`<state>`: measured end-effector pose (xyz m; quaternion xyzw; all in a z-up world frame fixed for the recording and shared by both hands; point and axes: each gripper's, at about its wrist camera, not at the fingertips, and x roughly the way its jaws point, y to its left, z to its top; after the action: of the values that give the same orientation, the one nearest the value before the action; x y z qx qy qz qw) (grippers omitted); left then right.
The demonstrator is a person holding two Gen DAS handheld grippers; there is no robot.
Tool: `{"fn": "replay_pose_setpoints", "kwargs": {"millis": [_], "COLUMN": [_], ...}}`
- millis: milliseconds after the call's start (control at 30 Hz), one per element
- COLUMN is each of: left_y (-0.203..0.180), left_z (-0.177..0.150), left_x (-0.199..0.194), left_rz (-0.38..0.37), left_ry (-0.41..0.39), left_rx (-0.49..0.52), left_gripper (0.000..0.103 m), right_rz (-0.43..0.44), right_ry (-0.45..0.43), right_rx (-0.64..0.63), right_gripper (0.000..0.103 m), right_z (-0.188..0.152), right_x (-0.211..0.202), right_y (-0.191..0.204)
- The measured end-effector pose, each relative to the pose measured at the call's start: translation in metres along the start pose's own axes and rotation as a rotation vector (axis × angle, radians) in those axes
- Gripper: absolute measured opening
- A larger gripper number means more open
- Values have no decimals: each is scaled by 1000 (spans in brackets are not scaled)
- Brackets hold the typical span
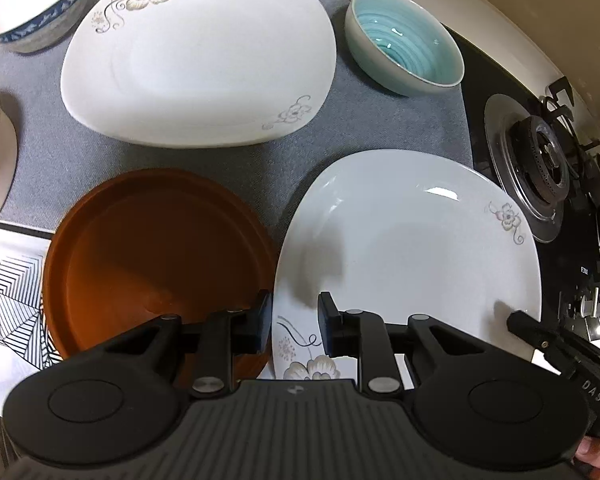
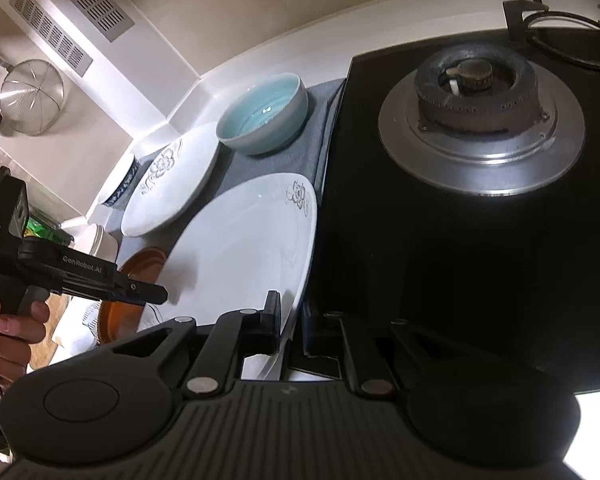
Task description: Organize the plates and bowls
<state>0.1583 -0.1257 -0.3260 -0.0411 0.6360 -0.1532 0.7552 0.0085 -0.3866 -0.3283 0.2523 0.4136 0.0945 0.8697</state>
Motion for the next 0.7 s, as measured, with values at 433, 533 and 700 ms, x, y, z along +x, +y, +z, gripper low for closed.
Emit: {"fn": "replay_pose_setpoints", "kwargs": {"millis": [433, 533, 700], "left_y": [0, 30, 62], "left_z": [0, 5, 14], "left_x": [-25, -29, -13], "left_rz": [-25, -42, -81], "left_ry": [-13, 32, 119], "left_rx": [105, 51, -62], "left_gripper": [11, 44, 68], "right_rz": [-48, -63, -55], "right_ry": [6, 14, 39], "right_rx": [72, 63, 100], "right_gripper": [7, 7, 7], "right_z": [10, 8, 8], "right_x": [20, 21, 25], "right_y": [-4, -3, -10]}}
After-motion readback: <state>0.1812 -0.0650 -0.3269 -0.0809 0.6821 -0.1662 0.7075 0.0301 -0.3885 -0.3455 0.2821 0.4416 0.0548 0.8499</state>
